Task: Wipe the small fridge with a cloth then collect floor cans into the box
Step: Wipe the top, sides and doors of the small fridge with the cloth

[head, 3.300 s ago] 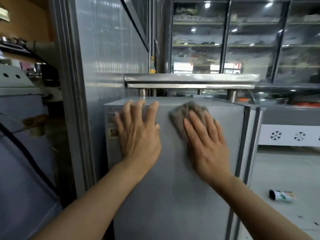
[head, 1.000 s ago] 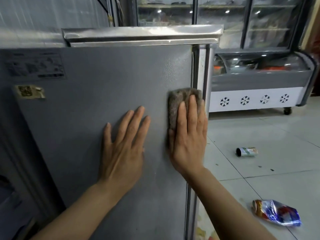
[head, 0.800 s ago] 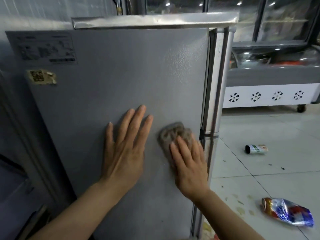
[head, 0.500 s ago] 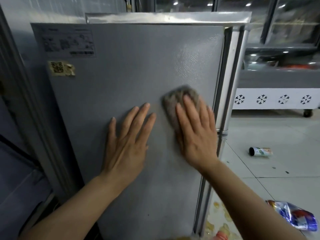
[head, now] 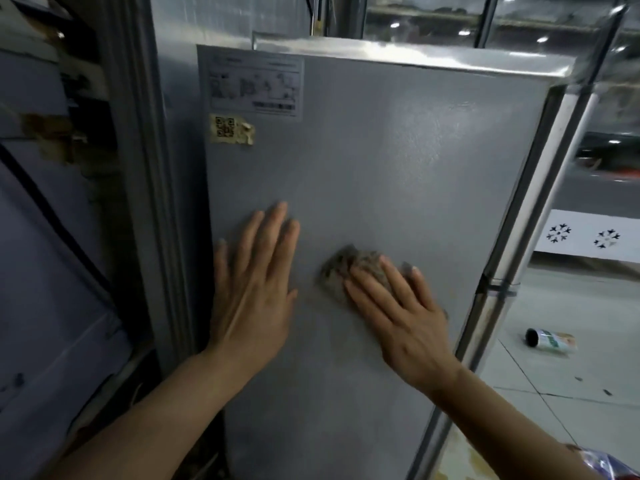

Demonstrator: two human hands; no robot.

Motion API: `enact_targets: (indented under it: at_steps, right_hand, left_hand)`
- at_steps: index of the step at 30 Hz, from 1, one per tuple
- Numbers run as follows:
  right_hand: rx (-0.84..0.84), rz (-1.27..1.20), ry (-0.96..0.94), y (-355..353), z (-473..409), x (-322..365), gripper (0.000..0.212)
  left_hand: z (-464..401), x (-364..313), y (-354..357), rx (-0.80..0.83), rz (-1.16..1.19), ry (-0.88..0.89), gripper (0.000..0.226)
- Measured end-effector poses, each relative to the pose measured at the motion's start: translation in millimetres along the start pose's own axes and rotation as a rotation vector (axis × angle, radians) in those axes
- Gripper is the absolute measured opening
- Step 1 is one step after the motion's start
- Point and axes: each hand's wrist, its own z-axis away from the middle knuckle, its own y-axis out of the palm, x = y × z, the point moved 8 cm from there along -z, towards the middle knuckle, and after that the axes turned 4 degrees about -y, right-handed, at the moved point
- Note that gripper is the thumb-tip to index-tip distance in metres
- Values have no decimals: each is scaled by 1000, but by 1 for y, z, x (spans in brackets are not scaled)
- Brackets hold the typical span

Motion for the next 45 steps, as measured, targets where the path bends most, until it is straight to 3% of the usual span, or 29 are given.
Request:
enact_targets:
  at_steps: [2,6,8,11,14,18,23,25,28,30,38,45]
  right_hand:
    - [-108,-10,113,-15,-33,-21,55]
    - [-231,-3,282,-18,-64,-19,63]
    - [-177,-28,176,0,-48,15,60]
    - [53,-25,-127,33,-8,73,50]
    - [133,15,-202,37,-1,82,54]
    - [-38,-44,-29,3,-62,48,55]
    - [-204,-19,201,-7,-102,37,51]
    - [-144,-17,96,10,-84,69,51]
    - [62,26,-217,35,-55,115,57]
    - [121,62,-291,35,-55,117,60]
    - [-110,39,-32,-14,-164,65,52]
    - [-86,11,-262,26,-110,121,48]
  left_hand:
    - [4,25,-6,5,3,-83,96]
    - [6,42,-2,91,19,-66,96]
    - [7,43,0,117,37,-70,96]
    - [7,45,0,133,78,-71,96]
    - [7,47,-4,107,131,-17,91]
    - [22,70,-7,41,352,-146,93]
    - [48,98,23,174,758,-405,86]
    - [52,104,30,169,861,-467,80]
    - [55,108,35,213,940,-501,79]
    - [55,108,36,245,961,-494,80]
    - [60,112,42,287,1030,-507,71]
    - [92,127,63,301,950,-611,64]
